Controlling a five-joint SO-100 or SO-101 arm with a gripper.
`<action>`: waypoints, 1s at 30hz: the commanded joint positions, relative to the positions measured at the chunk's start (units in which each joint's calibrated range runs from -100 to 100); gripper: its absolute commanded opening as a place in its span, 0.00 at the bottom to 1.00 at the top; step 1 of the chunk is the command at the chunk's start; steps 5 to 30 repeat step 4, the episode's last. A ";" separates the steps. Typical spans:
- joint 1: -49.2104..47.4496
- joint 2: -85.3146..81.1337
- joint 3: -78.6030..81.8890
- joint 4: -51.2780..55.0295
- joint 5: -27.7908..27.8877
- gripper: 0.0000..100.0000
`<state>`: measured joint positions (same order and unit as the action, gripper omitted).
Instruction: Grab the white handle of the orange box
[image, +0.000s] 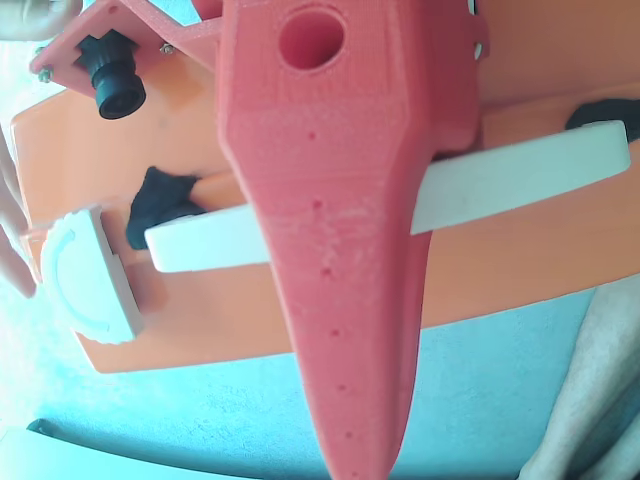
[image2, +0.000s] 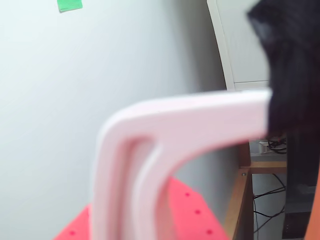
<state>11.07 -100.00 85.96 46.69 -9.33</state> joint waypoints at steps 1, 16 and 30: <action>0.29 0.00 12.27 2.97 -0.20 0.01; 0.29 0.00 12.27 2.97 -0.20 0.01; 0.29 0.00 12.27 2.97 -0.20 0.01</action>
